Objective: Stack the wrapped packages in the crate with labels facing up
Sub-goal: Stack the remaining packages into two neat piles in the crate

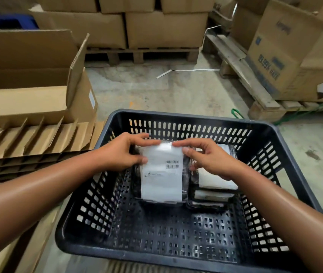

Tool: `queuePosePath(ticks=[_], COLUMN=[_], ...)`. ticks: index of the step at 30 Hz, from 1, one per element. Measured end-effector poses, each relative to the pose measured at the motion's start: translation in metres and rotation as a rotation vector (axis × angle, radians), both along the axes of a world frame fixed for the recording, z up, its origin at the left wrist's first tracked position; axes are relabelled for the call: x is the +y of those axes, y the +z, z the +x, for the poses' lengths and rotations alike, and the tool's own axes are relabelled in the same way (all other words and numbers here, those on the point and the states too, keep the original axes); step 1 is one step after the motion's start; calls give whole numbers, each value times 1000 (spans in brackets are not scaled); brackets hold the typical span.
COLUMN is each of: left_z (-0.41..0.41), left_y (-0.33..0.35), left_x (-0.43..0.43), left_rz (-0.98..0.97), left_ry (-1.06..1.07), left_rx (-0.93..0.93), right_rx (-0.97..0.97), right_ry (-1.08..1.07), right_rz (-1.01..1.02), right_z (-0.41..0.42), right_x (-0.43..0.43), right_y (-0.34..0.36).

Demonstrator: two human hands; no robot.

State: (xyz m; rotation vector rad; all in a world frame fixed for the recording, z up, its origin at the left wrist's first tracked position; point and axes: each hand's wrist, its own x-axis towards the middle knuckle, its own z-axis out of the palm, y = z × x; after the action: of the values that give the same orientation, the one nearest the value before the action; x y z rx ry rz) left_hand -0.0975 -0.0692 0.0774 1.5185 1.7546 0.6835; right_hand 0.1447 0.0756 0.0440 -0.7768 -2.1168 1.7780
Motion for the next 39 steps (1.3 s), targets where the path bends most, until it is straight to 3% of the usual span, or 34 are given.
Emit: queuePosePath(ticks=[6, 11, 17, 20, 22, 27, 39], left_z=[5, 12, 6, 2, -2, -5, -5], left_y=[-29, -44, -48, -58, -62, -70, -64], left_x=[28, 37, 31, 28, 31, 37, 43], left_rz=[-13, -71, -394, -399, -351, -269, -308], left_ry=[144, 184, -231, -267, -255, -245, -256], left_rx=[92, 313, 514, 535, 519, 490, 464], right_rx=[-108, -341, -421, -540, -663, -765, -653], right_ry=[-213, -92, 125, 309, 319, 211, 87], right_rz=[259, 508, 661, 802, 893, 842, 882], right_z=[-24, -25, -20, -19, -22, -19, -18], right_x=[7, -2, -6, -16, -22, -11, -8], right_y=[-20, -34, -26, -32, -42, -53, -72])
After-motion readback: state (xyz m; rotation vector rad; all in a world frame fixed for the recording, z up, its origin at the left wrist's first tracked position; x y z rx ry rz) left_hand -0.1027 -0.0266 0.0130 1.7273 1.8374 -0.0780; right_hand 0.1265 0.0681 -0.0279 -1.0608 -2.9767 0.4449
